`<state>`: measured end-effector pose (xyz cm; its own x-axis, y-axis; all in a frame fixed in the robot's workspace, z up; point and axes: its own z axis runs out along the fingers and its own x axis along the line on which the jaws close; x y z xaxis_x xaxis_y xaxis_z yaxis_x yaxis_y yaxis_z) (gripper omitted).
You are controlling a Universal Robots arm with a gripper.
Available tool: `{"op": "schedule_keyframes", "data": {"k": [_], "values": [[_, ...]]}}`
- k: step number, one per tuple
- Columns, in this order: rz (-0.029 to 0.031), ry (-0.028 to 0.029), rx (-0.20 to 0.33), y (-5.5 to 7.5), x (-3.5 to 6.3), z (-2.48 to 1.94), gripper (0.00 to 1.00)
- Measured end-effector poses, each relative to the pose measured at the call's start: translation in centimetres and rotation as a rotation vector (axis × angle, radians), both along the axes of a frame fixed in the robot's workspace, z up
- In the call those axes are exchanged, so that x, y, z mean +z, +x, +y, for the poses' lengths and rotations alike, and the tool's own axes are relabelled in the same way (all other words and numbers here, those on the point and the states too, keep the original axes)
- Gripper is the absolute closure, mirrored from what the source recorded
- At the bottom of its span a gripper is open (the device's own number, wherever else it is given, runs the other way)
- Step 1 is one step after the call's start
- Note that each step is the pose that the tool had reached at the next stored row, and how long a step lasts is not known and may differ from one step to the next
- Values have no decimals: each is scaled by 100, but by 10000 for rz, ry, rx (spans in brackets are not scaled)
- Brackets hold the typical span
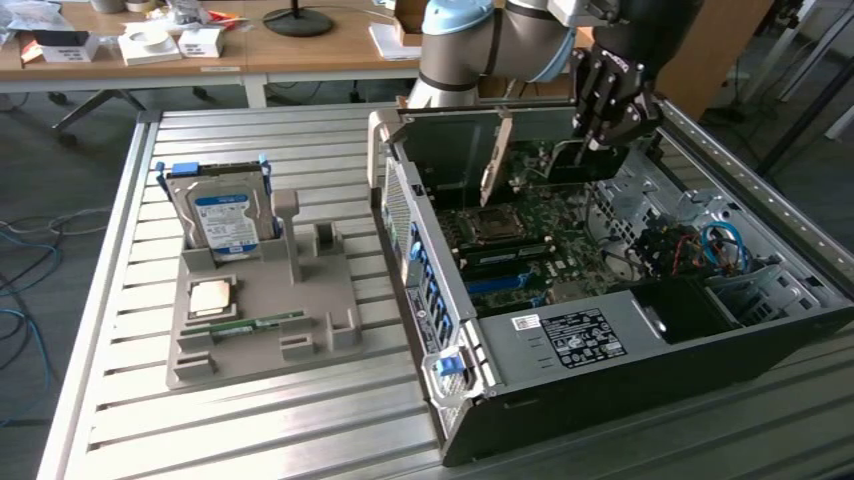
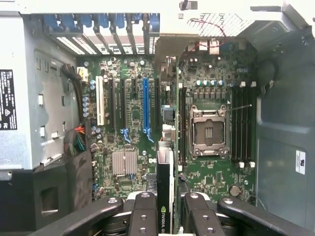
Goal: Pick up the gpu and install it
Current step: 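Insert the gpu into the slot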
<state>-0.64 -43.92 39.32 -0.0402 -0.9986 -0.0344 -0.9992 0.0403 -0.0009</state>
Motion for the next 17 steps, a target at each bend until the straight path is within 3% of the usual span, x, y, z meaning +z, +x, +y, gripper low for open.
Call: {"op": "schedule_keyframes", "data": {"k": [6,17], "values": [[-1,3,2,-12,-21,0,74],[0,1,1,-51,-183,0,74]]}}
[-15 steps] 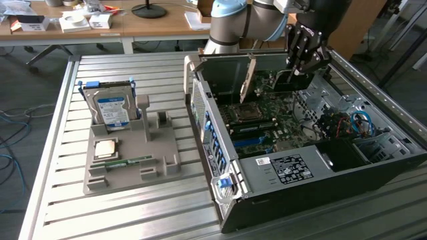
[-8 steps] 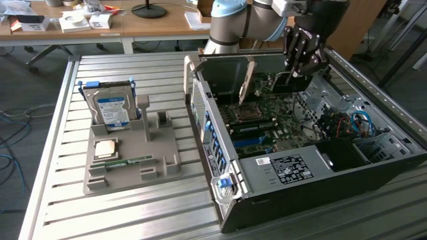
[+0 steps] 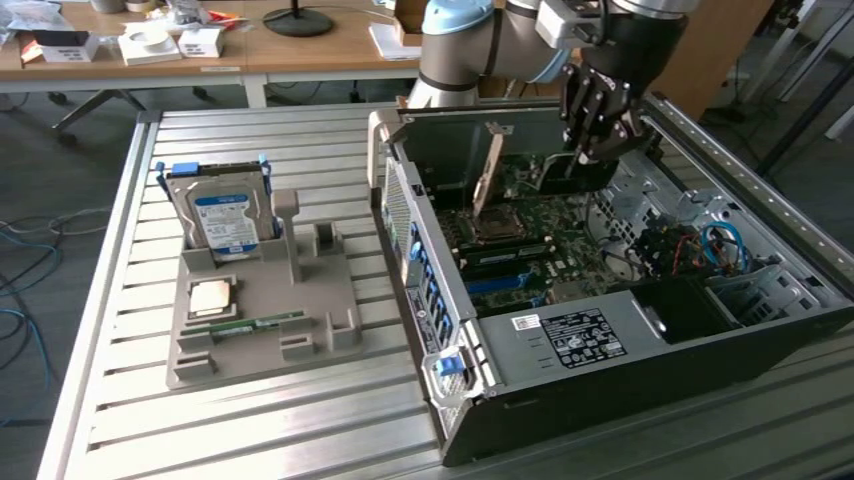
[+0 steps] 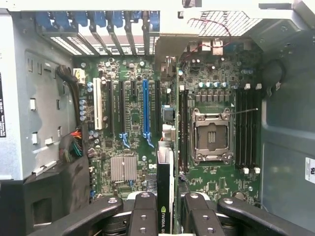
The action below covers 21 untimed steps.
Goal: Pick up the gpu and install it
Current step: 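Insert the gpu into the slot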
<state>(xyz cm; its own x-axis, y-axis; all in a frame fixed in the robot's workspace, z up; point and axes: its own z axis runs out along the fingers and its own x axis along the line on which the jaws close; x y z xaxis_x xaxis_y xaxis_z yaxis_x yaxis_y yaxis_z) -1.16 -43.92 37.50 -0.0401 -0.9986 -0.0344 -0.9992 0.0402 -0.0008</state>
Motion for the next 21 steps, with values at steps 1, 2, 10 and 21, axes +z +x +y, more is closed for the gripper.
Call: {"op": "schedule_keyframes", "data": {"k": [1,2,10,21], "values": [[0,-1,1,-2,-14,0,74],[0,-1,1,-4,-29,0,74],[0,0,-2,-14,-154,0,74],[0,0,-8,-24,-317,0,74]]}}
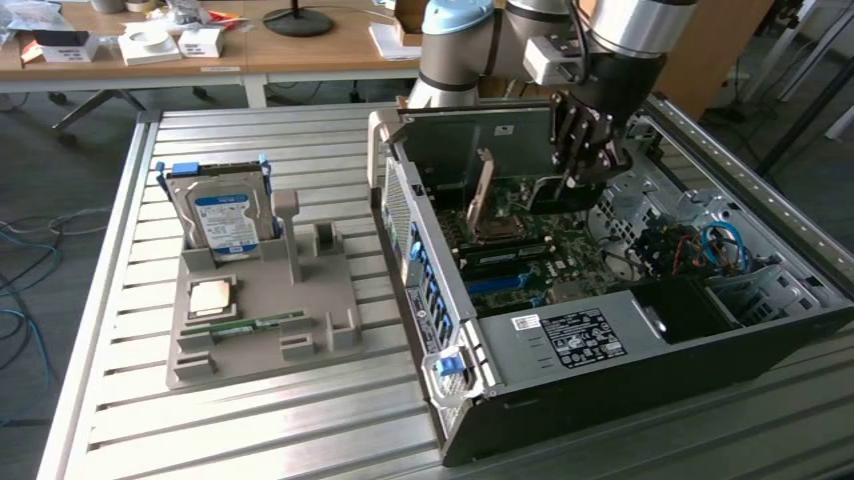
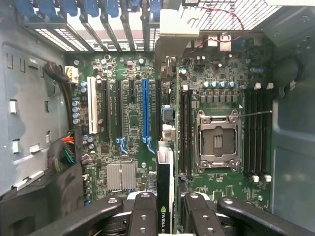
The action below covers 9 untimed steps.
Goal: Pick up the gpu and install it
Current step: 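Insert the gpu into the slot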
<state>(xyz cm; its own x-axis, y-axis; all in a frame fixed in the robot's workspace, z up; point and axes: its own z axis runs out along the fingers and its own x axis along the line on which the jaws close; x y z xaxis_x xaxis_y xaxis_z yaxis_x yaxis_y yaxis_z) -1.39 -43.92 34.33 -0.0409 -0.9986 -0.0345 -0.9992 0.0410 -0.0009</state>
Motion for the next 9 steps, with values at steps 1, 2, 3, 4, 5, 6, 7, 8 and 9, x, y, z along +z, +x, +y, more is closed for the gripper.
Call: {"op": "schedule_keyframes", "data": {"k": [1,2,3,4,5,6,7,8,9], "values": [[1,-1,-1,-1,-14,0,74],[0,-1,-1,-2,-26,0,74],[0,-1,-1,-3,-40,0,74],[0,-2,-1,-3,-52,0,74],[0,-1,-2,-4,-65,0,74],[0,-1,-2,-5,-78,0,74],[0,-1,-2,-6,-90,0,74],[0,0,-2,-7,-102,0,74],[0,-1,-3,-7,-113,0,74]]}}
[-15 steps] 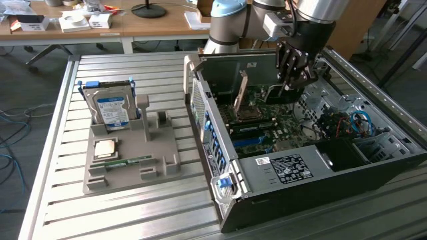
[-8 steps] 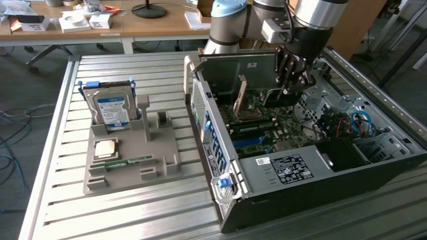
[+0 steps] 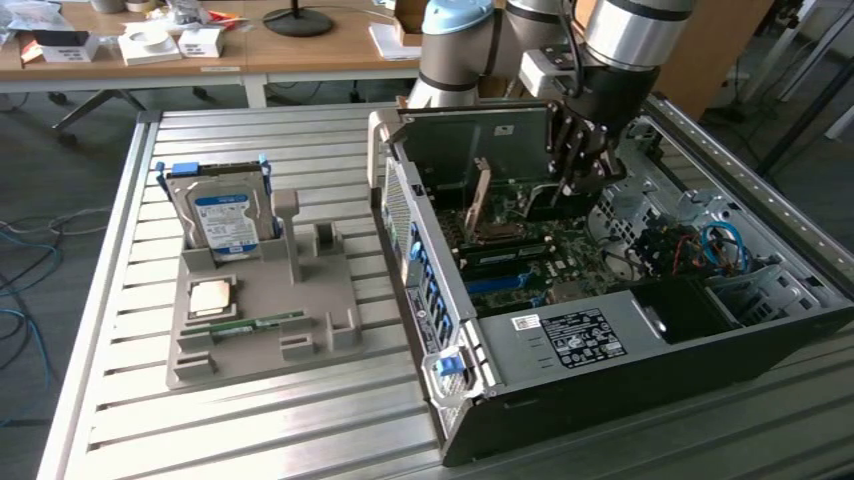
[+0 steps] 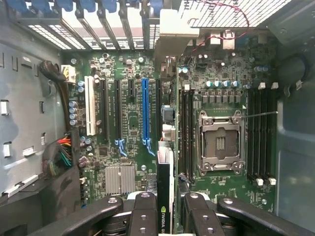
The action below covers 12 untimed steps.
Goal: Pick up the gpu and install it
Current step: 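Insert the gpu into the slot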
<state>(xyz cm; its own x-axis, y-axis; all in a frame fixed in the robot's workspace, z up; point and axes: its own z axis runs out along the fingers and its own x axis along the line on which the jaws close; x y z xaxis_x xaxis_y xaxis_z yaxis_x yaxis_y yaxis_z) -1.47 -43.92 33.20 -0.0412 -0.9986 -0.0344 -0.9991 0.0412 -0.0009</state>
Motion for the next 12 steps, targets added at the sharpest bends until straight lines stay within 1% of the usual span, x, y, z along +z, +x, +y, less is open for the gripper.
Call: {"op": "schedule_keyframes", "data": {"k": [3,6,8,9,10,12], "values": [[0,0,0,-1,-29,0,74],[1,-2,0,-2,-33,0,74],[0,1,-1,-2,-34,-10,74],[0,0,0,-2,-34,-36,74],[0,-1,0,-1,-34,-84,74],[0,0,0,-1,-34,-109,74]]}}
